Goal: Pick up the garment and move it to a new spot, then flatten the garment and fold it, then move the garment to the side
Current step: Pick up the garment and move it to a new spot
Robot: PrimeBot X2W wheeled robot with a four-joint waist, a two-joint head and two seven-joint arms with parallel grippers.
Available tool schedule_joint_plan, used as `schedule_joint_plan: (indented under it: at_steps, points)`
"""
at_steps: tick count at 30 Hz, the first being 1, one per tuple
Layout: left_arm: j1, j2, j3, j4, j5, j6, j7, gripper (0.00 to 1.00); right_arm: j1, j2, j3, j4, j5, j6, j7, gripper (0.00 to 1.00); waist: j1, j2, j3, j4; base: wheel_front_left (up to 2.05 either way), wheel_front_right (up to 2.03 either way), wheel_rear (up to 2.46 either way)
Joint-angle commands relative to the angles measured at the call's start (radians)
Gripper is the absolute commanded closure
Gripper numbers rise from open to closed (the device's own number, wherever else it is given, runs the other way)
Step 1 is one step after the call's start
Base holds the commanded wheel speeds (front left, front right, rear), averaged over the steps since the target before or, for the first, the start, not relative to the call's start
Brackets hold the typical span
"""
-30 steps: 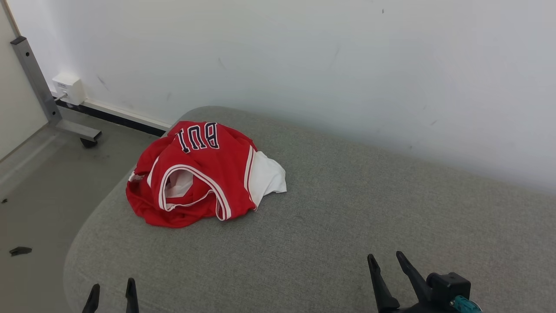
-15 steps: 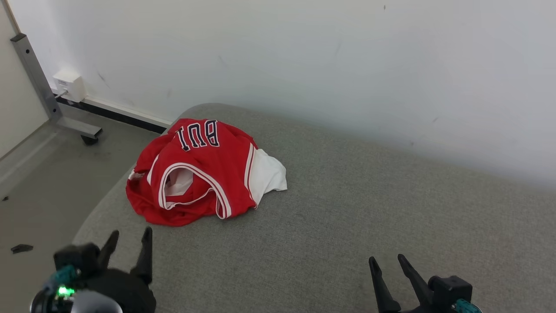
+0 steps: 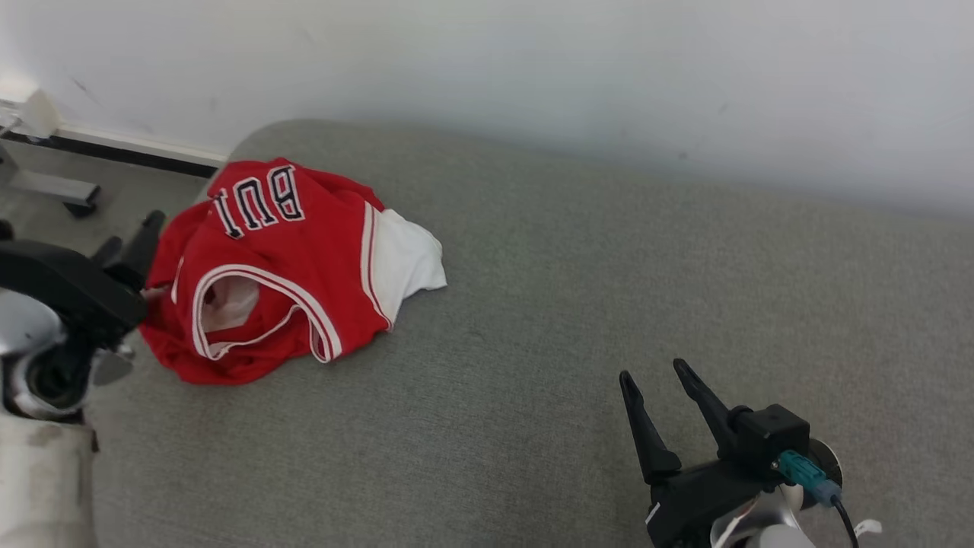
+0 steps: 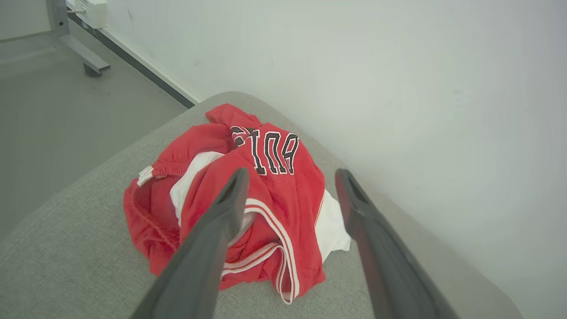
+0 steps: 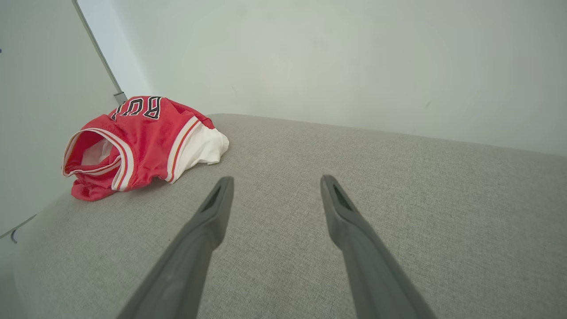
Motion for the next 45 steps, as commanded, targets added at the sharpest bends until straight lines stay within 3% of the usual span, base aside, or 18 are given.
schedule_joint_plan:
  at_steps: [1,8,15,27,30,31,32,33,34,40,45]
  points:
    - [-0.043,0.028,0.020,0.002,-0.022,0.008,0.041,0.00,-0.027,-0.003,0.006,-0.015,-0.009,0.001,0.005,0.00,-0.0001,-0.0001,0.174,-0.137,0.00,0.00,0.00]
    - [-0.114,0.156,0.098,-0.045,-0.084,0.089,0.216,0.00,-0.085,-0.003,0.049,-0.048,0.011,0.001,-0.003,0.00,-0.0001,-0.0001,0.303,-0.233,0.00,0.00,0.00]
    - [-0.064,0.234,0.139,-0.118,-0.082,0.181,0.330,0.00,-0.110,-0.002,0.055,-0.037,0.022,0.001,-0.028,0.00,-0.0001,-0.0001,0.367,-0.281,0.00,0.00,0.00]
    - [0.051,0.332,0.075,-0.121,0.057,0.184,0.284,0.00,-0.119,-0.002,0.058,-0.027,0.020,0.001,-0.034,0.00,-0.0001,-0.0001,0.376,-0.302,0.00,0.00,0.00]
    - [0.051,0.327,0.069,-0.105,0.064,0.180,0.260,0.00,-0.117,-0.003,0.063,-0.027,0.025,0.001,-0.034,0.00,-0.0001,-0.0001,0.374,-0.304,0.00,0.00,0.00]
    - [0.050,0.326,0.070,-0.099,0.062,0.180,0.256,0.03,-0.117,-0.003,0.064,-0.027,0.026,0.001,-0.033,0.00,-0.0001,-0.0001,0.374,-0.304,0.00,0.00,0.00]
    - [0.049,0.330,0.071,-0.088,0.062,0.175,0.250,0.54,-0.117,-0.003,0.066,-0.027,0.027,0.001,-0.032,0.00,-0.0001,-0.0001,0.373,-0.305,0.00,0.00,0.00]
    - [0.046,0.337,0.070,-0.078,0.063,0.172,0.245,0.96,-0.118,-0.002,0.068,-0.027,0.028,0.001,-0.031,0.00,-0.0001,-0.0001,0.372,-0.305,0.00,0.00,0.00]
    - [0.039,0.338,0.069,-0.066,0.062,0.165,0.238,1.00,-0.118,-0.002,0.066,-0.026,0.029,0.001,-0.030,0.00,-0.0001,-0.0001,0.371,-0.306,0.00,0.00,0.00]
    - [-0.001,0.350,0.075,0.014,0.043,0.117,0.187,1.00,-0.119,-0.002,0.048,-0.019,0.028,0.001,-0.033,0.00,-0.0001,-0.0001,0.352,-0.298,0.00,0.00,0.00]
    - [-0.082,0.381,0.060,0.089,0.033,0.036,0.125,1.00,-0.107,-0.002,0.037,0.004,0.044,0.001,-0.048,0.00,-0.0001,-0.0001,0.296,-0.271,0.00,0.00,0.00]
